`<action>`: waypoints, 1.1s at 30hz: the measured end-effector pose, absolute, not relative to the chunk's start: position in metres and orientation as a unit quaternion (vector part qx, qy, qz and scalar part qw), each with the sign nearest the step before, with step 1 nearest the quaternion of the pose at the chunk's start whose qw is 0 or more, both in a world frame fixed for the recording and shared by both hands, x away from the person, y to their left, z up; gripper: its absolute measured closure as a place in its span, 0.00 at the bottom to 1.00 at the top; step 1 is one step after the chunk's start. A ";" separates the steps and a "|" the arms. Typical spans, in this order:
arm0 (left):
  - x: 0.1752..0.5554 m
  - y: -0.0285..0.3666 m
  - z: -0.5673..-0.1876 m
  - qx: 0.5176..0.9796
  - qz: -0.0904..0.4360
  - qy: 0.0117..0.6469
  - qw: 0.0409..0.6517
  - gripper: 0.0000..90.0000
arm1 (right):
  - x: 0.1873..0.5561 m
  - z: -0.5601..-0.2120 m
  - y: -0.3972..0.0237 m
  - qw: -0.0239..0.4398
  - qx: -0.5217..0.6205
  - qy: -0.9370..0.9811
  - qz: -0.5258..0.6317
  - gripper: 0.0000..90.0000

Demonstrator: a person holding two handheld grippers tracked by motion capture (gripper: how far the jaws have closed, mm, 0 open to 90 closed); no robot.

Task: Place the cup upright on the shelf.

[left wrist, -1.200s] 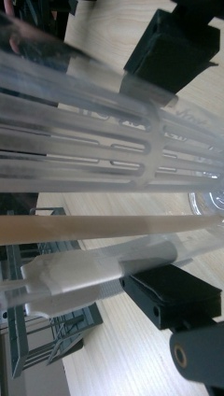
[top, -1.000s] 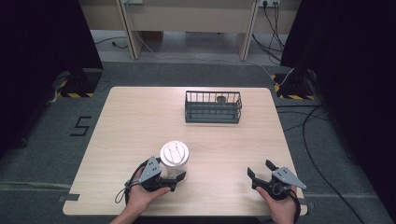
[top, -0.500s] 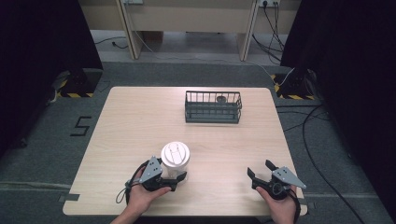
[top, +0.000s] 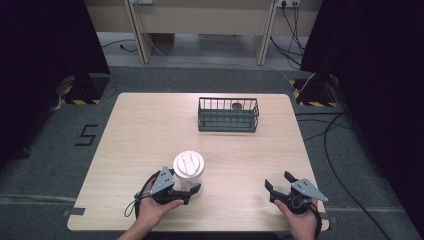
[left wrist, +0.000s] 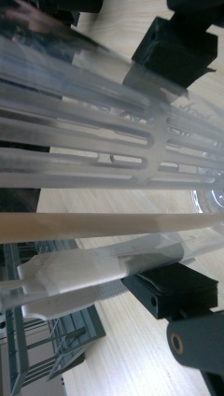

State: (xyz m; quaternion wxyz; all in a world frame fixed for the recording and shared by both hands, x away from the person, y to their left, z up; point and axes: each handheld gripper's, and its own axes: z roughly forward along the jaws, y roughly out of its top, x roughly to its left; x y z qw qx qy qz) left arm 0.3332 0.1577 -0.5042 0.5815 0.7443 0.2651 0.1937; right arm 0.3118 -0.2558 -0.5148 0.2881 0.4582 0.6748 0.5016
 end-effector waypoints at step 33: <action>0.367 0.153 -0.473 0.733 0.219 0.263 0.587 0.20 | 0.312 -0.515 -0.256 0.287 0.457 0.675 0.503 0.20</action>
